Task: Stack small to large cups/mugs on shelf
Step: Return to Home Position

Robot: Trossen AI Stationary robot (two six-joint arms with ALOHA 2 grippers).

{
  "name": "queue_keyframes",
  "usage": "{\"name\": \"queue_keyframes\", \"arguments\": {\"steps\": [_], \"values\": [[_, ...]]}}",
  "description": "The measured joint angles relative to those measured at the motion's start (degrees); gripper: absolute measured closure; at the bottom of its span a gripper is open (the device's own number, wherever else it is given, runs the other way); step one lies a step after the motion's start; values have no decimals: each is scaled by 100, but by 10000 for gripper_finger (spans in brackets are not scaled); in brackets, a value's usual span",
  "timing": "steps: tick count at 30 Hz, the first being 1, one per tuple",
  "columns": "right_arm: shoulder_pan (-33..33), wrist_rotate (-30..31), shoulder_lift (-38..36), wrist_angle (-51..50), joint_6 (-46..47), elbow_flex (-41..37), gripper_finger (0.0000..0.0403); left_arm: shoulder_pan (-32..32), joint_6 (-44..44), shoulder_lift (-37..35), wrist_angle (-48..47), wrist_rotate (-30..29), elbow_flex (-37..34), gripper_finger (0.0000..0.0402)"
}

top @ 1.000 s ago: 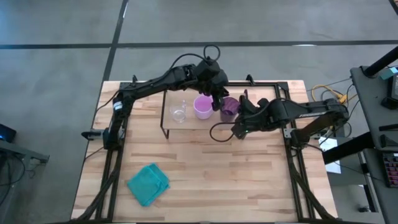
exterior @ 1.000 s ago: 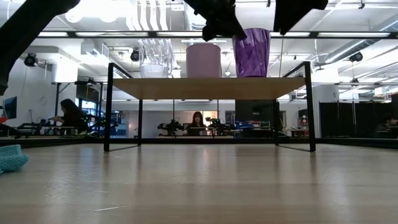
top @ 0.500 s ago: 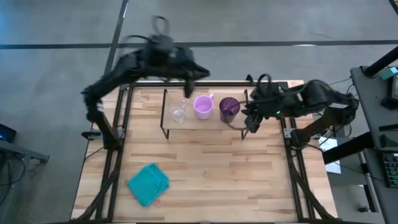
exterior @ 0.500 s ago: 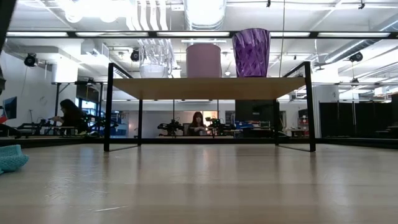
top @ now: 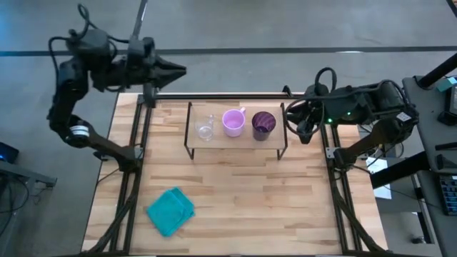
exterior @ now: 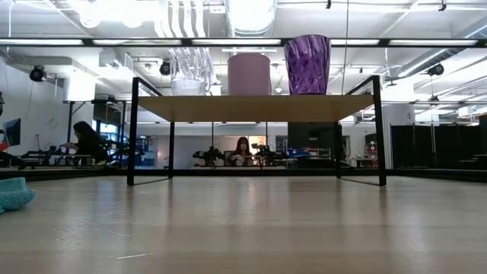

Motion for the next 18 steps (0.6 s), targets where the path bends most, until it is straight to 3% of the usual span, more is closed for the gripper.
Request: {"name": "queue_keyframes", "arguments": {"steps": [5,11,18], "values": [[0,64,-118,-36,-133,-35,285,0,-278,-323,-443,-7,-271,372],[-2,888,-601,-38,-435,-304,284,-2,-725,-661,-627,-10,-801,372],[2,775,-1657,151,-254,-1232,284,-2,-1145,-1146,-544,-489,-1496,372]]}}
